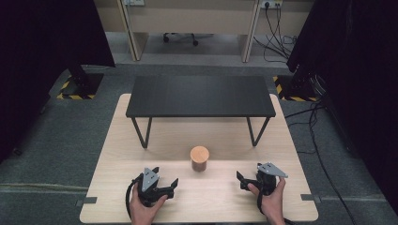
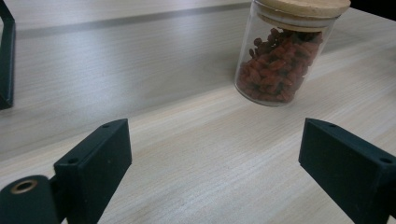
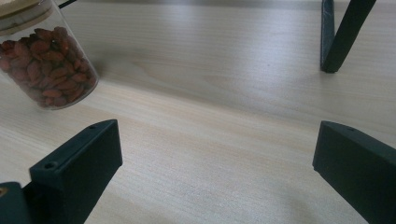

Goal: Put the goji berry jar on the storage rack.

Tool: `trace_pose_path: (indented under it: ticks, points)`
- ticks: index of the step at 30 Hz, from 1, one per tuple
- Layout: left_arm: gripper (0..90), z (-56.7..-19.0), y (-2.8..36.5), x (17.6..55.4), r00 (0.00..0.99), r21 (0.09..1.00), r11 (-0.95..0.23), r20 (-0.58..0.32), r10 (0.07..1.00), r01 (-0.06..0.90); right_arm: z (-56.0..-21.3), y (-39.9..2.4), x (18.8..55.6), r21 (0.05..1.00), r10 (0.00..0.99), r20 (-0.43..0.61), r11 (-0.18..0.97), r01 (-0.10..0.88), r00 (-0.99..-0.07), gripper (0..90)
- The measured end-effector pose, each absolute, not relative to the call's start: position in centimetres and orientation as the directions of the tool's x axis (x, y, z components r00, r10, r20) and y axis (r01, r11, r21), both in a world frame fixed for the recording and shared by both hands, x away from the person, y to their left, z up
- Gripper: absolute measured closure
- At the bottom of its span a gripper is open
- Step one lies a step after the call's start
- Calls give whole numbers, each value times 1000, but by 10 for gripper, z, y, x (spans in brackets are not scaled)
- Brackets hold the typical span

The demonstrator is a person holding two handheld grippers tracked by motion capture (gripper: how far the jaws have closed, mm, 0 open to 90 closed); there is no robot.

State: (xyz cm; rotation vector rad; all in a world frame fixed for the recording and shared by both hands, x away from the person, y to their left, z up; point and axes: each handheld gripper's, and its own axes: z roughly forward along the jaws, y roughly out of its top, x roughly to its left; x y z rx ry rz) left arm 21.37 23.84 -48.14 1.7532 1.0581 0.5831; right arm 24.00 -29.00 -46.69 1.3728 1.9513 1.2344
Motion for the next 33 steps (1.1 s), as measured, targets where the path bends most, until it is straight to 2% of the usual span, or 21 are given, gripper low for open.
trace_pose_path:
  ticks: [11, 21, 33]
  points:
    - [83, -487, 251, 216, 567, 923, -138, -99, 817, 360, -468, -298, 243, 846, 910, 200, 26, 533, -362, 14]
    - [80, -487, 228, 224, 618, 925, -182, -70, 783, 334, -467, -298, 246, 838, 908, 204, 31, 544, -365, 14]
    - [86, -482, 182, 259, 645, 914, -235, -37, 763, 331, -467, -298, 246, 839, 909, 202, 32, 544, -366, 14]
